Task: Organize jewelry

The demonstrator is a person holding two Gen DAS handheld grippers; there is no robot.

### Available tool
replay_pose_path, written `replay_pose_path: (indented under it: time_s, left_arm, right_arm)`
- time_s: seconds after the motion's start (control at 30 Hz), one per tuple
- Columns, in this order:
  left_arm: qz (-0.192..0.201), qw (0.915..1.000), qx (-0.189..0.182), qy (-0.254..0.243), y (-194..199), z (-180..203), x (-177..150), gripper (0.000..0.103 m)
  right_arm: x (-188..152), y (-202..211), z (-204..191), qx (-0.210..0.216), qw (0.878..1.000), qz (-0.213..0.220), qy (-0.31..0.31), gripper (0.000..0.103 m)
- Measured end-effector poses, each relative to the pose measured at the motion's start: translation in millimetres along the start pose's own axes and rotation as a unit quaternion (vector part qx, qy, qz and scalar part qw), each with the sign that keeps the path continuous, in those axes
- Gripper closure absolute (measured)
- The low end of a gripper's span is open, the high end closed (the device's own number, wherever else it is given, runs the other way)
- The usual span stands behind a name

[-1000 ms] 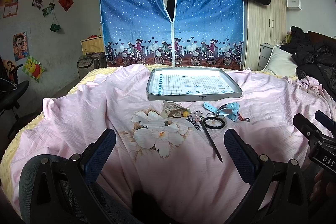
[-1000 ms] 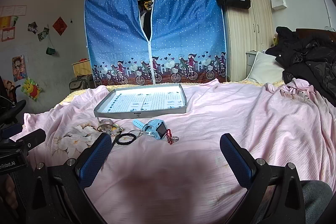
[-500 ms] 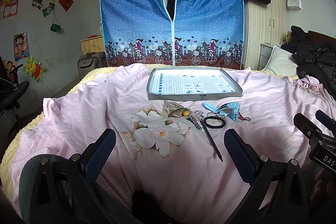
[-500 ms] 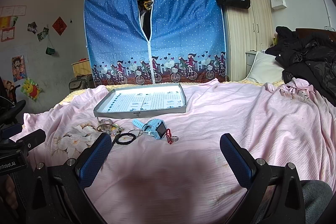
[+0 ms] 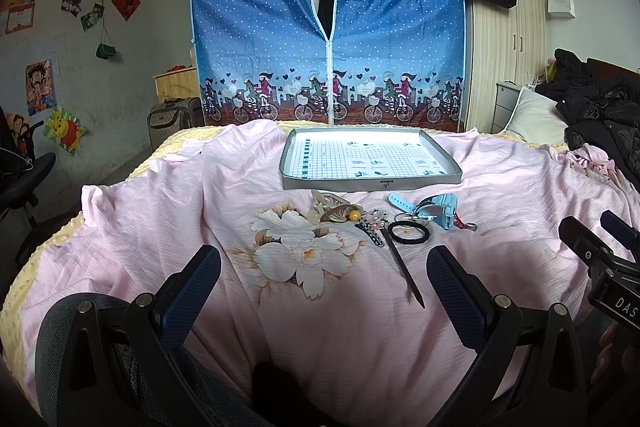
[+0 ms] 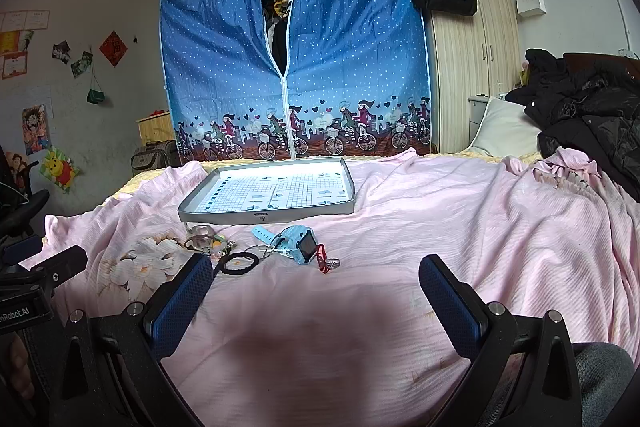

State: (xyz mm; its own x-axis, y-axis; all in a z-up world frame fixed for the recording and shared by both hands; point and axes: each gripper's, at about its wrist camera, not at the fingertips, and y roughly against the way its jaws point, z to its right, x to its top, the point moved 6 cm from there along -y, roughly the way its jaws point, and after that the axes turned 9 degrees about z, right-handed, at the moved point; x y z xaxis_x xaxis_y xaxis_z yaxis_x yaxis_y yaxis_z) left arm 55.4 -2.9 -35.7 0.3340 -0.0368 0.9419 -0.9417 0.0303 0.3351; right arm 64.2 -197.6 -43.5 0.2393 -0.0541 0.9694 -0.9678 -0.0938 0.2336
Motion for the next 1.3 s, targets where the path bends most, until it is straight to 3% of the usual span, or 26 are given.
replay_pose_path:
  time_s: [0.8,1.3]
  left_arm:
    - [-0.001,1.0000,0.000,0.000,0,1,0,0.002]
    - [-0.009,1.0000,0.001,0.003,-1,2,-4,0.002]
  right_arm:
    - [2,1,-1,0.000,1.000,-0.002,0.000,0.000]
    - [-17,2,6,-0.002,1.000,-0.010,0.001,0.000]
